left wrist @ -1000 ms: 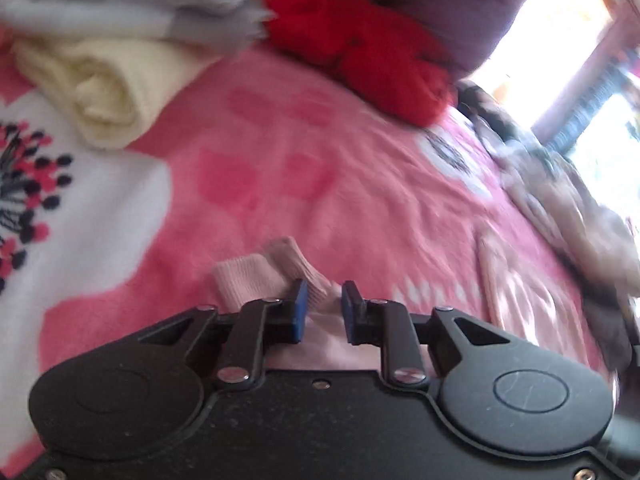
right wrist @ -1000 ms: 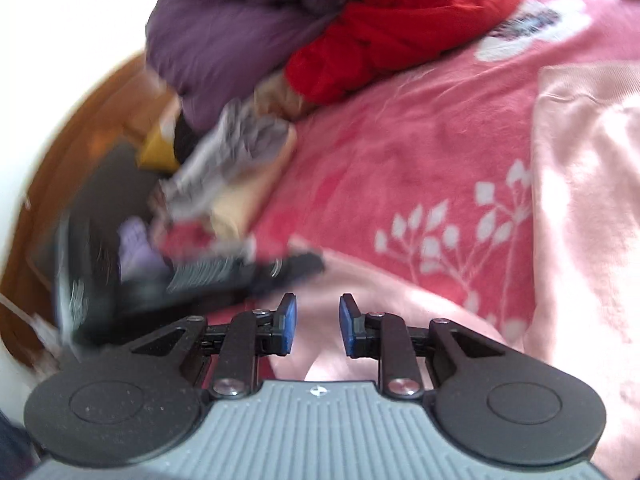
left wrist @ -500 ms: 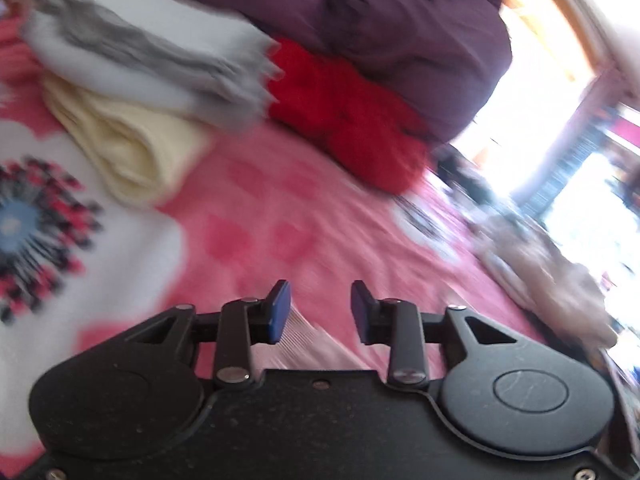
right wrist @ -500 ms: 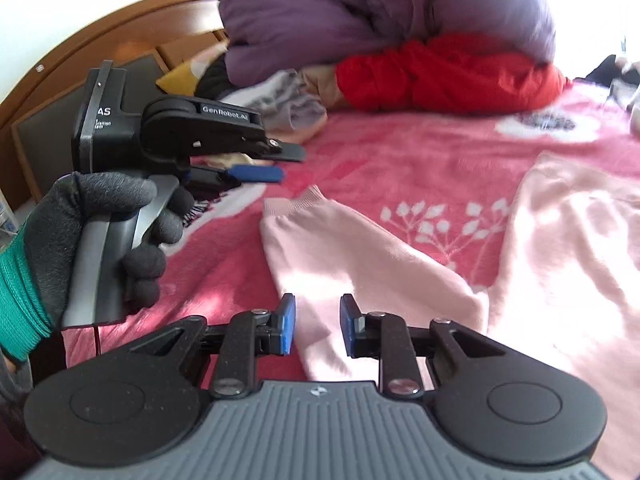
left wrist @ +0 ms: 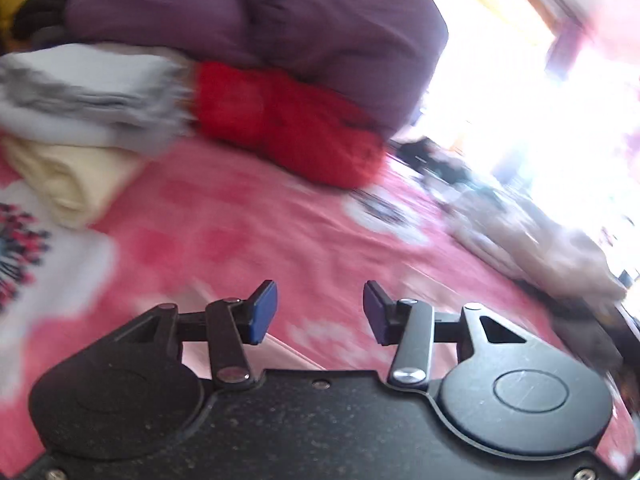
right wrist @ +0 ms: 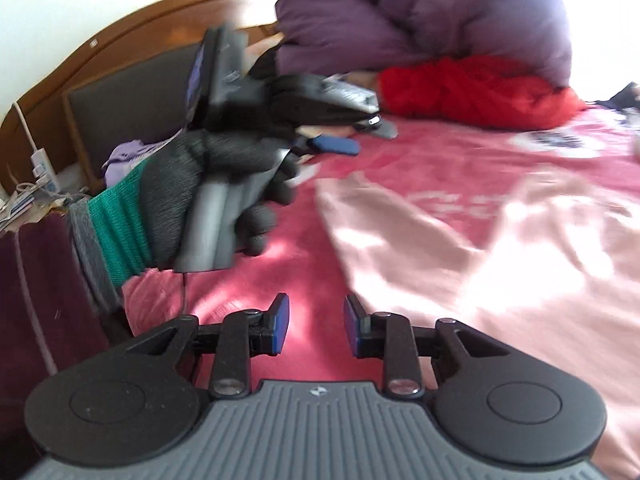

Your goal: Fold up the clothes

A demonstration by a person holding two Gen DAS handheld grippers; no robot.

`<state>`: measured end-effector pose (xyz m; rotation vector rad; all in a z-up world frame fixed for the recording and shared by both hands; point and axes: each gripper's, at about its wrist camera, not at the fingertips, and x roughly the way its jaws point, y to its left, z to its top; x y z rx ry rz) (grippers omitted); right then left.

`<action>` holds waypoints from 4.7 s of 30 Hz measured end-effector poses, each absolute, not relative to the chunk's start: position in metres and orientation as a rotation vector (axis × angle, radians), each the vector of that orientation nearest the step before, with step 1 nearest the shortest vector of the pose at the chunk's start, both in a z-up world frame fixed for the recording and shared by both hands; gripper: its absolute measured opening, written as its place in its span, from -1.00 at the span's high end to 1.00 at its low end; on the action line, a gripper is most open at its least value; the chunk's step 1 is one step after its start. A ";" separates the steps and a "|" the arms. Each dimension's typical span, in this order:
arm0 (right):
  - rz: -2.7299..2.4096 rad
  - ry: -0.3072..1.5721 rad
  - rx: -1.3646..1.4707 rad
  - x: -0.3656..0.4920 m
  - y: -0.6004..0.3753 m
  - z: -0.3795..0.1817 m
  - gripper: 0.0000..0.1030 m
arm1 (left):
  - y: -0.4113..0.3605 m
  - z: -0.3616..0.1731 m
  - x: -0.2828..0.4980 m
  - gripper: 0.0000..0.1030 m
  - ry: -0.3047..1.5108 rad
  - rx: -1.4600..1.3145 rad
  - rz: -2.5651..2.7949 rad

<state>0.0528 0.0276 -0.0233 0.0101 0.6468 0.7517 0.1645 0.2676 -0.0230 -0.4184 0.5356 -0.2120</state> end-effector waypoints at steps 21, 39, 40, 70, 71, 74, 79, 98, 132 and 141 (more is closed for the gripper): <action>0.328 0.641 -0.294 0.005 -0.121 -0.089 0.50 | -0.021 -0.098 0.010 0.36 0.570 0.594 -0.351; 0.381 0.703 -0.189 0.005 -0.115 -0.084 0.25 | 0.050 -0.087 0.020 0.26 0.751 0.225 -0.211; 0.385 0.712 -0.183 0.003 -0.118 -0.082 0.25 | 0.052 -0.084 0.017 0.26 0.749 0.219 -0.215; 0.025 0.629 0.585 0.054 -0.283 -0.116 0.98 | 0.023 -0.086 0.023 0.18 0.733 0.162 -0.297; 0.012 0.634 0.610 0.054 -0.288 -0.114 0.98 | 0.025 -0.085 0.023 0.18 0.730 0.154 -0.296; 0.009 0.594 0.571 0.054 -0.289 -0.100 0.63 | 0.031 -0.077 0.022 0.18 0.694 0.120 -0.290; -0.008 0.598 0.523 0.062 -0.288 -0.101 0.46 | 0.032 -0.064 0.022 0.18 0.630 0.070 -0.294; 0.007 0.590 0.975 0.118 -0.360 -0.121 0.83 | -0.002 -0.059 0.051 0.18 0.662 0.053 -0.413; -0.124 0.372 0.901 0.094 -0.413 -0.094 0.29 | -0.156 -0.053 0.115 0.56 0.641 0.181 -0.535; -0.231 0.340 1.061 0.060 -0.448 -0.109 0.15 | -0.149 -0.075 0.070 0.41 0.679 0.178 -0.513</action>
